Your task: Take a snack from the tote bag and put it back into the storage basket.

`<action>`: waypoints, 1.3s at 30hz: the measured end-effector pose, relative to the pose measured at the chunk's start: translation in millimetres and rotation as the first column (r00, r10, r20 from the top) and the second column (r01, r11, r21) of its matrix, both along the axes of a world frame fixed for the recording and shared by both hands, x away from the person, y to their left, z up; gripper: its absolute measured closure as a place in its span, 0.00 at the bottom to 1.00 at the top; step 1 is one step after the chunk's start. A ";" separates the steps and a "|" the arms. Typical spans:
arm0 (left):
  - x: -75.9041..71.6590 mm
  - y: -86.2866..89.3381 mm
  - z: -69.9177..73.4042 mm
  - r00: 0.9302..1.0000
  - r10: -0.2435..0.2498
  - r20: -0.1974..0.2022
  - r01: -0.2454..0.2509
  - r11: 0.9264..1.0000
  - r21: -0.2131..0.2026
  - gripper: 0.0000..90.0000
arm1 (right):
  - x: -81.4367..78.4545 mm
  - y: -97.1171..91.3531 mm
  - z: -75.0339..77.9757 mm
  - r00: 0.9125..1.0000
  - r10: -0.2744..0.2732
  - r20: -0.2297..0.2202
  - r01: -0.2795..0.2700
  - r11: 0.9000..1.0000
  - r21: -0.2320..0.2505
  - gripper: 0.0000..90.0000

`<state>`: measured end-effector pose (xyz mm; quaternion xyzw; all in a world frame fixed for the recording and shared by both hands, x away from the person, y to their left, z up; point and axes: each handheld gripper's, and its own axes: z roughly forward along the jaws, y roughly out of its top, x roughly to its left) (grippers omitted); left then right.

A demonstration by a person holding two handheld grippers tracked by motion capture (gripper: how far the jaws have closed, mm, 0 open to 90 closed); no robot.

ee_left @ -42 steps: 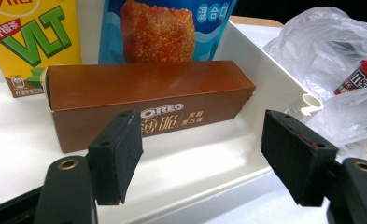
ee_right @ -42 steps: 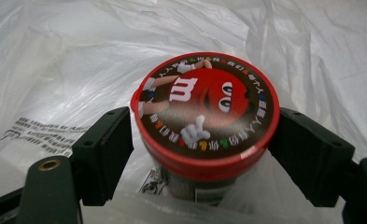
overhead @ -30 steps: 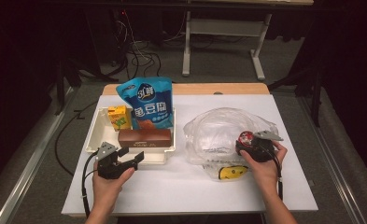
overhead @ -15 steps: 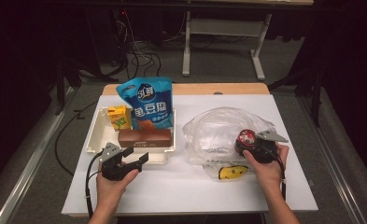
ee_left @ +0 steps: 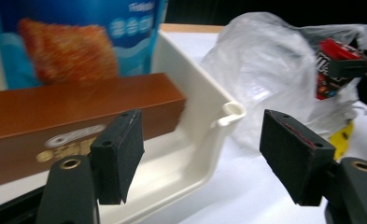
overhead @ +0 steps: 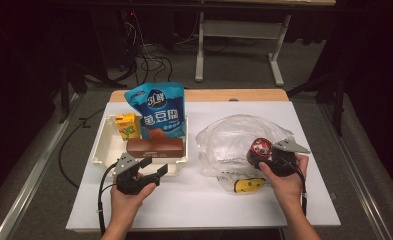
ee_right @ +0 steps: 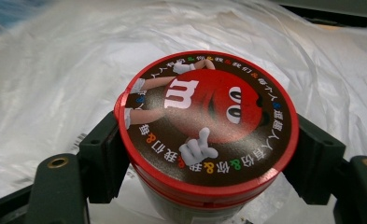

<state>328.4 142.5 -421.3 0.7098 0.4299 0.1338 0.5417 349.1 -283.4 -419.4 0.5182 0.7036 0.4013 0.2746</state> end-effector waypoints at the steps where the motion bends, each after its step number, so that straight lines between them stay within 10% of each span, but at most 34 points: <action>1: -0.2 -3.5 1.4 1.000 -0.016 -0.007 0.015 1.000 -0.025 0.35 | -0.8 0.5 2.3 1.000 0.008 0.004 -0.008 1.000 -0.001 0.30; 13: -5.9 -50.2 7.5 0.990 -0.117 0.073 0.111 0.991 0.080 0.28 | -9.4 10.2 28.8 0.997 0.070 0.018 -0.070 0.997 0.039 0.30; 39: -11.9 -100.8 9.2 0.970 -0.211 0.119 0.200 0.975 0.094 0.14 | -16.6 44.5 47.8 0.983 0.182 0.032 -0.183 0.982 0.038 0.30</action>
